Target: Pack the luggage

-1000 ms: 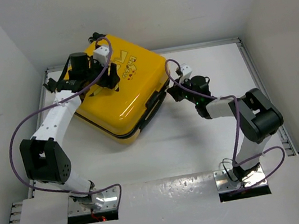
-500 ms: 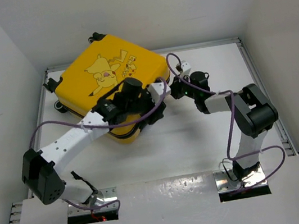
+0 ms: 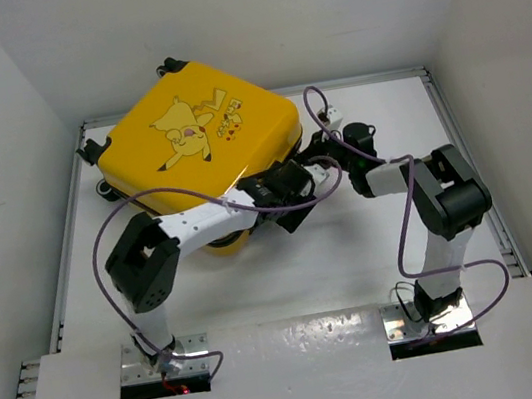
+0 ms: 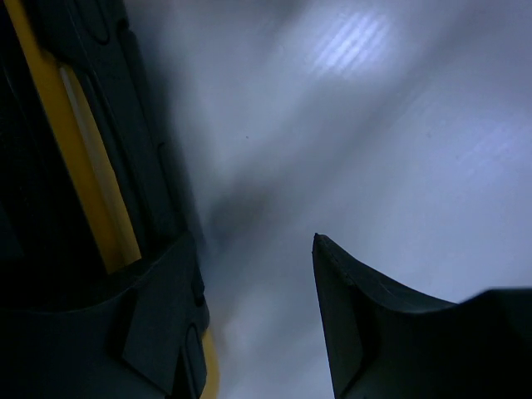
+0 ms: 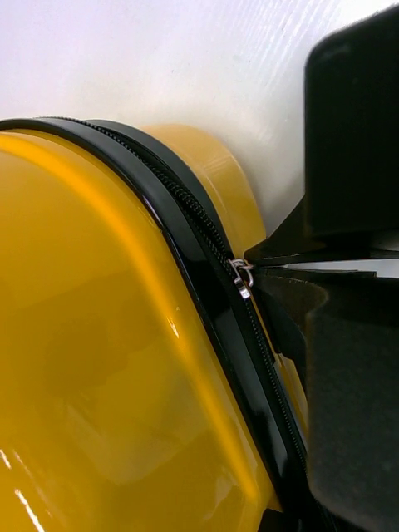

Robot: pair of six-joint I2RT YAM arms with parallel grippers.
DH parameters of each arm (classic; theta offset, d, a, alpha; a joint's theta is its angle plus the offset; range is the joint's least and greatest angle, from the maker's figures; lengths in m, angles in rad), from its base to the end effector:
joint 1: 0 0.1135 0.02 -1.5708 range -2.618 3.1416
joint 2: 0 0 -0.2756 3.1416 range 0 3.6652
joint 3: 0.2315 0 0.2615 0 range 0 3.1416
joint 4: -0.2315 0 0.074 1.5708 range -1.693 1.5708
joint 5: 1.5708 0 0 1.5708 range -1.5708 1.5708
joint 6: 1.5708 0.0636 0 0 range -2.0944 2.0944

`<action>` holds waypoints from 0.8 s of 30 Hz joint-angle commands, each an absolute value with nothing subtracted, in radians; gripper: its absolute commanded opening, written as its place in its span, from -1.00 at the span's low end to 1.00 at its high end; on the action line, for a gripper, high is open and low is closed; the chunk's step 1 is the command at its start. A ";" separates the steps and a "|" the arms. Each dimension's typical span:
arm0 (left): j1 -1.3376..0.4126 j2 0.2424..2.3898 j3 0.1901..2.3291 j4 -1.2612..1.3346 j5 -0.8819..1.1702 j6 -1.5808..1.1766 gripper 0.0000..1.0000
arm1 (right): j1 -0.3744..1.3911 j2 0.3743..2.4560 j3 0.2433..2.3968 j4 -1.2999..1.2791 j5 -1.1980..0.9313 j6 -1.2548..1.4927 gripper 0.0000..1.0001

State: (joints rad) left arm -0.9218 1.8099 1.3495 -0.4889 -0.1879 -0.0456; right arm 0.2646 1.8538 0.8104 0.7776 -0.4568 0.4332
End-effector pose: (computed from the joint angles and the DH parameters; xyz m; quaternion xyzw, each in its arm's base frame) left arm 0.2630 -0.3270 0.2110 0.3762 0.8706 -0.0625 0.3110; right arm 0.3820 0.1326 0.1540 -0.0718 0.7828 0.3712 0.4943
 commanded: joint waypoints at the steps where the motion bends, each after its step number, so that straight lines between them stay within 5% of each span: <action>1: -0.933 1.856 1.445 -0.509 -0.412 -0.075 0.25 | 0.268 1.881 0.854 0.854 -0.448 0.468 -1.00; 12: -0.963 1.876 1.503 -0.520 -0.587 -0.032 0.27 | 0.275 1.901 0.857 0.864 -0.454 0.486 -1.00; 24: -0.905 1.902 1.410 -0.575 -0.440 -0.061 0.30 | 0.293 1.925 0.876 0.848 -0.457 0.486 -1.00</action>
